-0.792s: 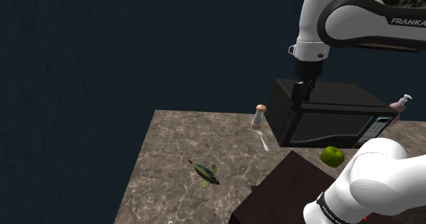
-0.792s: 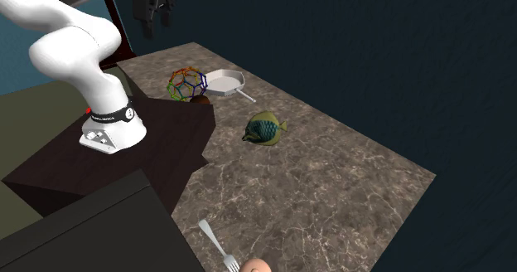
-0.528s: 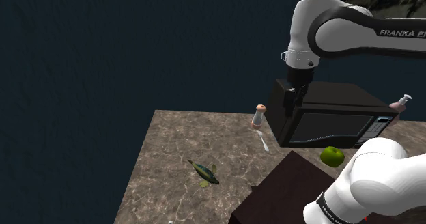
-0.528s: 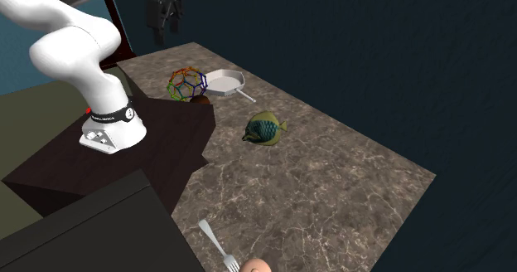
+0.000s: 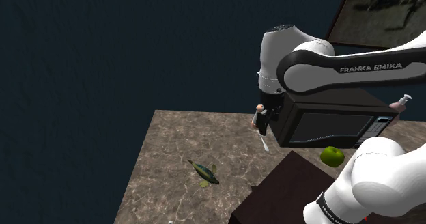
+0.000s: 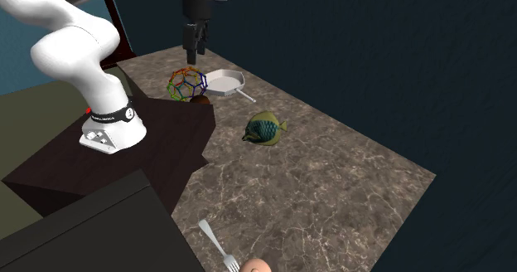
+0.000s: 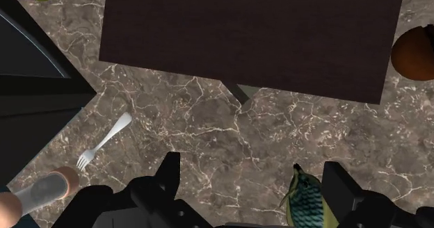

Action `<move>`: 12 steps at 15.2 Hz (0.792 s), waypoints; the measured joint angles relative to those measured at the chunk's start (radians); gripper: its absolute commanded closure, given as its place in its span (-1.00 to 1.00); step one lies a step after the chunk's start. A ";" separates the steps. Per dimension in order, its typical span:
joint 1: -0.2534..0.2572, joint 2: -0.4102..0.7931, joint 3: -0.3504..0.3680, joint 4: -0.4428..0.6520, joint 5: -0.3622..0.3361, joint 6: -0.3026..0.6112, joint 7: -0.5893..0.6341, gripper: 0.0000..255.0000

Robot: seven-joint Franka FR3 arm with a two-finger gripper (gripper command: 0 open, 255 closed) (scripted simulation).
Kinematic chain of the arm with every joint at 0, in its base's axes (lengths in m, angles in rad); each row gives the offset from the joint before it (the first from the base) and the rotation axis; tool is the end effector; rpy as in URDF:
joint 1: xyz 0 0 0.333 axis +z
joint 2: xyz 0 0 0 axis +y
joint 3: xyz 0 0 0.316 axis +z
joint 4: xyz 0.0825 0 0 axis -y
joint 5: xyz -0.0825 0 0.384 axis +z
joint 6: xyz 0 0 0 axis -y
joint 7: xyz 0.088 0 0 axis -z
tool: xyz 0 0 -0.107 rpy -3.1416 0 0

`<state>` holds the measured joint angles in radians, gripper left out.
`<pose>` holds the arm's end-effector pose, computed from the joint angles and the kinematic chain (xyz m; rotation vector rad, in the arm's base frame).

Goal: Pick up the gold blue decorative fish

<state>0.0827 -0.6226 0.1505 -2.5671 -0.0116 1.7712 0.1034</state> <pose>0.3302 0.0784 0.4517 3.0036 0.1463 -0.2436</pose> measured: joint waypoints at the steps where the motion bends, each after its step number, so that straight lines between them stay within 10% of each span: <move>1: 0.003 0.026 0.017 0.004 -0.002 0.026 0.018 -1.00; 12: 0.003 0.427 0.217 0.049 -0.131 0.378 0.312 -1.00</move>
<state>0.0857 -0.1955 0.3680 -2.5184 -0.1427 2.1496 0.4151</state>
